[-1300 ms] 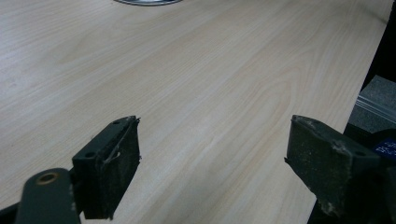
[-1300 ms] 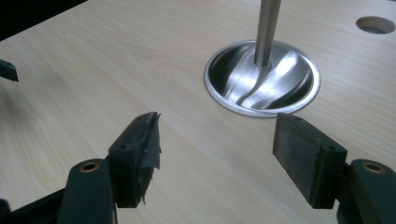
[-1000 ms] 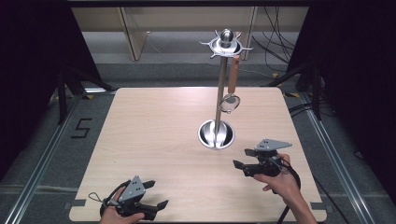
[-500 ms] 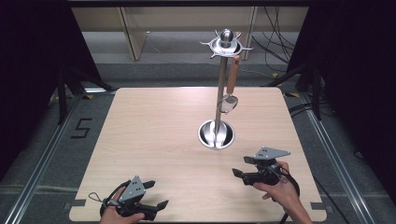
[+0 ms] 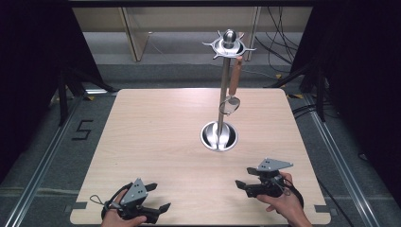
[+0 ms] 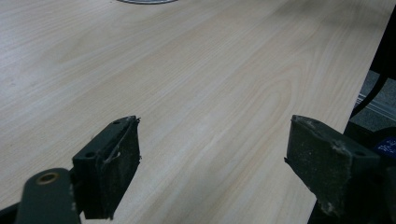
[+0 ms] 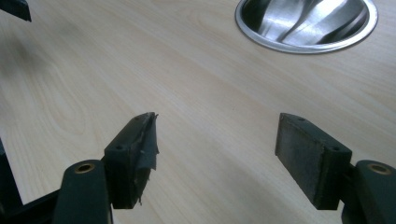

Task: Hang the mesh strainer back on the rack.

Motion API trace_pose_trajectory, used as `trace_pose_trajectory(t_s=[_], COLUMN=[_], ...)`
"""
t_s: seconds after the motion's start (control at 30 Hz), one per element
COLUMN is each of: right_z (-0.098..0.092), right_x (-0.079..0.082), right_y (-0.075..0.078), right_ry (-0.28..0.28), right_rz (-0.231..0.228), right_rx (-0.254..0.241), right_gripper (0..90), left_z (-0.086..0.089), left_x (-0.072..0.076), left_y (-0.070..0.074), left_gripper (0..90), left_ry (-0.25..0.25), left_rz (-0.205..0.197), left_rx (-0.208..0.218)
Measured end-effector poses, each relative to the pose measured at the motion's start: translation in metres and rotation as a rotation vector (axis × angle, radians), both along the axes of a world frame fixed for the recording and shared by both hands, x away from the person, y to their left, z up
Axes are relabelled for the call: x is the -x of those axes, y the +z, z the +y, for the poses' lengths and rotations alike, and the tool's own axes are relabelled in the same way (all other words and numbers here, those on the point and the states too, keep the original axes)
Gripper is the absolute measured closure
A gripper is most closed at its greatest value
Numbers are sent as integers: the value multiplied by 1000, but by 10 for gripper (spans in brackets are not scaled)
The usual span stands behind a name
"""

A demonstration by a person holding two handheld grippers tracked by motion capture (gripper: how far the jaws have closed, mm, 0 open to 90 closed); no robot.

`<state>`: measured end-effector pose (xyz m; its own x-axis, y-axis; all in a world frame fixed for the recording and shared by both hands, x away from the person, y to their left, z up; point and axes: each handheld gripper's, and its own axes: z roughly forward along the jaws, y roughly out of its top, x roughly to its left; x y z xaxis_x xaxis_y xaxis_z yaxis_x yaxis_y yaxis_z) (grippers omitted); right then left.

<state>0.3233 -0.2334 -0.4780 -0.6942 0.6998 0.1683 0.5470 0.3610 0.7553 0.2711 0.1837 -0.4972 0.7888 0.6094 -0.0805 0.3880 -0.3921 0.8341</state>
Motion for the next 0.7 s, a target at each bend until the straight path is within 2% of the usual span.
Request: trace_pose_trajectory(t_s=[0.1,0.13,0.17,0.27,0.3,0.33,0.37,0.4,0.43,0.47,0.53,0.57,0.6,0.63,0.67,0.7], right_z=[-1,0,-1,0,-2,-2,-2,-2,-3,-3,-3,-3,-4,-4,-5,-5], right_x=[0,4,3,9,7,8,9,12,11,12,14,17,16,19,18,18], right_y=[-2,-3,-4,-5,-6,-7,-7,-8,-10,-10,-10,-10,-10,-10,-11,-12], right_ry=[17,8,13,-12,15,8,-4,-12,-4,-22,-30,-40,-23,-37,-30,-25], right_rz=[-10,9,-10,24,-2,16,3,23,10,8,14,31,24,44,17,15], right_rx=[3,0,9,-5,9,-1,9,1,0,13,2,-1,4,2,13,3], right_gripper=[302,288,286,270,263,252,241,229,205,187,194,195,193,189,184,182], left_z=[0,0,0,0,0,0,0,0,0,0,0,0,0,0,0,-1], left_x=[0,0,0,0,0,0,0,1,0,0,0,0,0,0,0,1], left_y=[0,0,0,0,0,0,0,0,0,0,0,0,0,0,-1,-1], left_gripper=[168,168,168,168,168,168,168,168,168,168,168,168,168,168,168,168], left_ry=[1,1,0,1,1,1,8,16,7,-2,0,-1,-2,-2,3,16], left_rz=[1,0,-2,-2,-3,-2,8,15,6,-4,-2,-2,-1,-1,-1,15], left_rx=[1,1,5,-4,-4,-5,2,7,1,-6,-6,-7,-7,-7,-3,8])
